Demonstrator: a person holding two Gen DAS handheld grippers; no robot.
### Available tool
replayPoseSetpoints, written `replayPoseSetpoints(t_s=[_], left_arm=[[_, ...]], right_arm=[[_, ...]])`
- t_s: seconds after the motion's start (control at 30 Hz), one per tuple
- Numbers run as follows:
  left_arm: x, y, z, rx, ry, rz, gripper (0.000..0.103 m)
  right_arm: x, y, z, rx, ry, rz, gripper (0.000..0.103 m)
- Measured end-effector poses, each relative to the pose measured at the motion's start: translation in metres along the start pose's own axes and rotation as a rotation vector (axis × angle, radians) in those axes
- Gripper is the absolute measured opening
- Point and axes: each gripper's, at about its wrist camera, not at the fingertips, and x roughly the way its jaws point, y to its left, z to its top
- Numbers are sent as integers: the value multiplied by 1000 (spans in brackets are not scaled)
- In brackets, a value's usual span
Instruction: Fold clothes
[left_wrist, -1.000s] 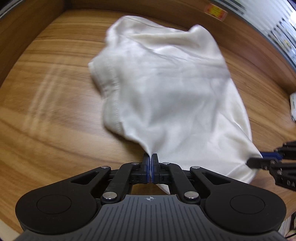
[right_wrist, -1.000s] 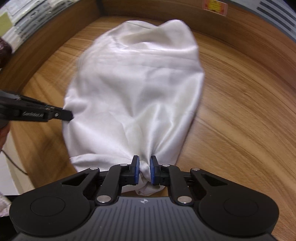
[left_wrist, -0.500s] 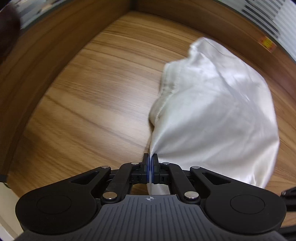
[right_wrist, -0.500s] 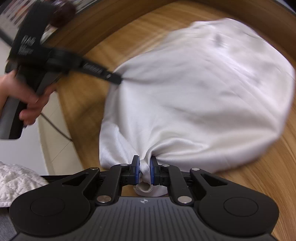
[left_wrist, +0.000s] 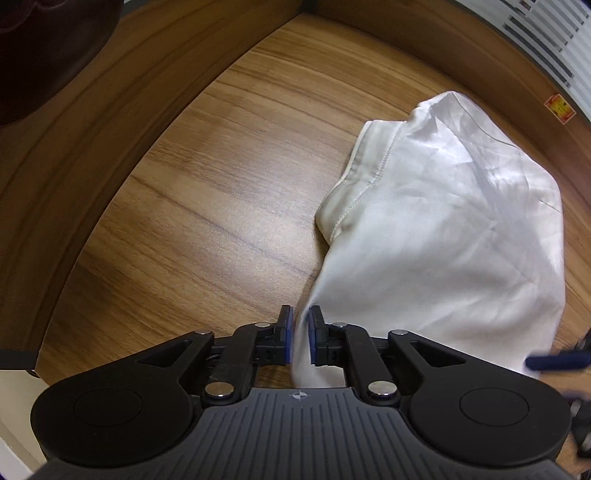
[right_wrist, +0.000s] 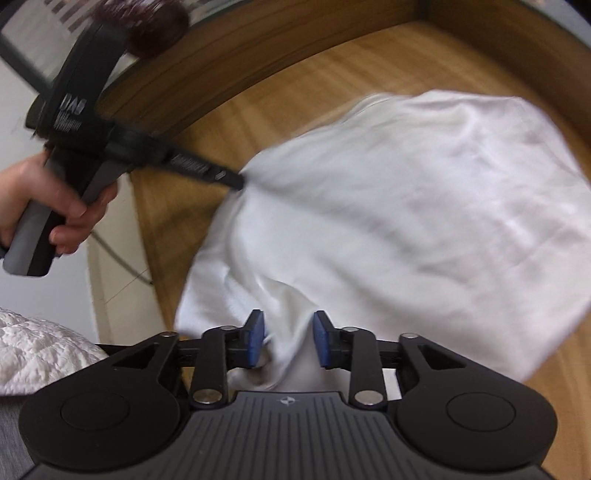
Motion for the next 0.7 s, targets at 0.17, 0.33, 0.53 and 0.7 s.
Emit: replayPoseSetpoints(t_s=[0.17,0.33,0.53,0.7], left_arm=[[-7,-13,1,49,-13,-45,25],[-6,-38,3,154,-6,-84,29],[-11,-79,-6,343,12,-156,30],[-15,-119,-26,509,32,-224,33]], right_arm=[[-11,-28,-9,92,-37,-97,48],[-12,-60,-33,241,-67,-201,48],[-5,-99,-62,418,-103,-300,48],[-3,-119,-66,481,-130,-316,48]])
